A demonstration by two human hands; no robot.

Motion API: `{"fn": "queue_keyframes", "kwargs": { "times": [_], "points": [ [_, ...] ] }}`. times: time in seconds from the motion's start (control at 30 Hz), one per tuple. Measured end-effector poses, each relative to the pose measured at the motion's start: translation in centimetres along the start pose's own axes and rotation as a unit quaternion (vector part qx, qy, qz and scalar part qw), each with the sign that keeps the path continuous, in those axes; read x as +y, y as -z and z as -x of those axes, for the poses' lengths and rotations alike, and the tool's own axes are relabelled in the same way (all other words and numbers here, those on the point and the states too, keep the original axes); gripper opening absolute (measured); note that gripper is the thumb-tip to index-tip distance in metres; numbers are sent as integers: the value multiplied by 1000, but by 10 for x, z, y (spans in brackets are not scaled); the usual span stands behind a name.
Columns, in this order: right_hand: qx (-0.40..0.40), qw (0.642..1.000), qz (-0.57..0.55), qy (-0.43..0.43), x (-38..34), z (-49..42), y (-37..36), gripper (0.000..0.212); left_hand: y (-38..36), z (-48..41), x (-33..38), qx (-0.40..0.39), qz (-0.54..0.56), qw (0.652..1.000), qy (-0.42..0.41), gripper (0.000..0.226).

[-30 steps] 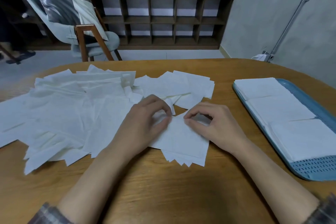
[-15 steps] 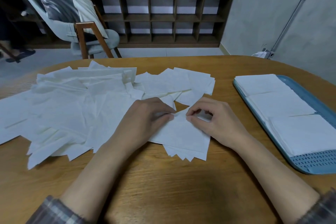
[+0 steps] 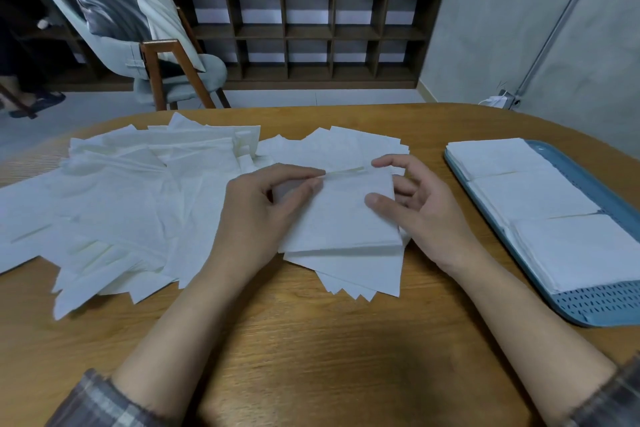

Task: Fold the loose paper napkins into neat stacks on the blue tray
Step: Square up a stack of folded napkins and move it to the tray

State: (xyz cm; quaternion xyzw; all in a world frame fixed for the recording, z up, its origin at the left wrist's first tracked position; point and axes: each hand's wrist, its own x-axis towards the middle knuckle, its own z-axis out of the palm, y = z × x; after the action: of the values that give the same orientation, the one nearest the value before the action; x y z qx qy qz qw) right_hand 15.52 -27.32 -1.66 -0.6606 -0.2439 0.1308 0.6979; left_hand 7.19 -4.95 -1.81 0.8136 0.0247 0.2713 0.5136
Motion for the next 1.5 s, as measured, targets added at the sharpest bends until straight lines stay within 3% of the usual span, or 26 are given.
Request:
{"fn": "queue_keyframes", "kwargs": {
  "times": [0.23, 0.37, 0.5, 0.77, 1.13, 1.33, 1.5],
  "points": [
    [52, 996, -52, -47, 6, -7, 2, 45, 0, 0, 0, -10, 41, 996, 75, 24],
    [66, 994, -65, -63, 9, -10, 6, 43, -3, 1, 1, -90, -45, 995, 16, 39],
    [65, 993, -66, -74, 10, -11, 7, 40, -2, 1, 1, -125, -47, 991, 21, 37],
    [53, 993, -73, -79, 11, -11, 7, 38, -3, 4, 3, -109, -47, 993, 5, 13],
    [50, 991, -83, -89, 11, -10, 7, 41, -1, 3, 2, -109, -35, 993, 43, 20],
    [-28, 995, -77, -63, 9, -8, 12, 47, 1, -2, -1, -45, 39, 992, 107, 13],
    [-21, 999, -8, -26, 10, -8, 13, 38, 3, -1, 4, -53, 73, 988, 128, 10]
  ]
}}
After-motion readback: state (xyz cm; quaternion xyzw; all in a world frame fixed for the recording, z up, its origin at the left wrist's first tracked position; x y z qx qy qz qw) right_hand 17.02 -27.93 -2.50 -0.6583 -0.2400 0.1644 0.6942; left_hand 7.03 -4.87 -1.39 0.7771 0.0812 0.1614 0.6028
